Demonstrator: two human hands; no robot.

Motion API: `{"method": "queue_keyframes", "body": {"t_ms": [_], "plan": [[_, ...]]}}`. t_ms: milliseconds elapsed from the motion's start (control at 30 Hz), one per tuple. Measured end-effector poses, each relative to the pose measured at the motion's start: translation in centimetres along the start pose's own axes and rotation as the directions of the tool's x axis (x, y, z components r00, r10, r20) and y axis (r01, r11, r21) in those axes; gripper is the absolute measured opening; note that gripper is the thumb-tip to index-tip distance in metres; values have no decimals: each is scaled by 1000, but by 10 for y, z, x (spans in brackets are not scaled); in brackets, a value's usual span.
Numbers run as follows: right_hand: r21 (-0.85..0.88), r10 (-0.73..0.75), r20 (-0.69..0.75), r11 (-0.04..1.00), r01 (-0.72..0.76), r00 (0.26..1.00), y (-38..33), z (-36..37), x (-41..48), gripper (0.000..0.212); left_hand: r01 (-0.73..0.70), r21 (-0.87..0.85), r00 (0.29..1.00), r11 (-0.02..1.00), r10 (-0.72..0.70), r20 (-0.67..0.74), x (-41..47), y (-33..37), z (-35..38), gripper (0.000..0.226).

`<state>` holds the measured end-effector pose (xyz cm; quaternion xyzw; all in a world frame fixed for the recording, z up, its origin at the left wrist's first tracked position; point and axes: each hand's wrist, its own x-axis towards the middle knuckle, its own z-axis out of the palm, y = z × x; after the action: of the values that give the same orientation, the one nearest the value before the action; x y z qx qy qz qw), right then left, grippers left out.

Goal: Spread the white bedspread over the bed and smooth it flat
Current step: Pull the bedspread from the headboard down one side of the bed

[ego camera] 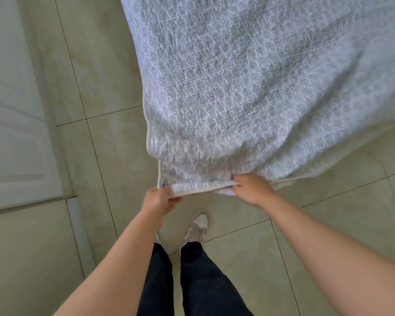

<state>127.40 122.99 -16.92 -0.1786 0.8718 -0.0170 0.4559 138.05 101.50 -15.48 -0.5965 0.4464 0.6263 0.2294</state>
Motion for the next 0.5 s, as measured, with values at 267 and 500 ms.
{"method": "queue_keyframes", "body": {"t_ms": [267, 500], "plan": [[-132, -28, -58, 991, 20, 998, 12, 57, -41, 20, 190, 376, 977, 907, -212, 18, 2, -90, -13, 23], [-83, -47, -316, 996, 21, 948, -4, 88, -86, 33, 95, 227, 995, 969, -100, 11, -27, -145, -26, 19]]}}
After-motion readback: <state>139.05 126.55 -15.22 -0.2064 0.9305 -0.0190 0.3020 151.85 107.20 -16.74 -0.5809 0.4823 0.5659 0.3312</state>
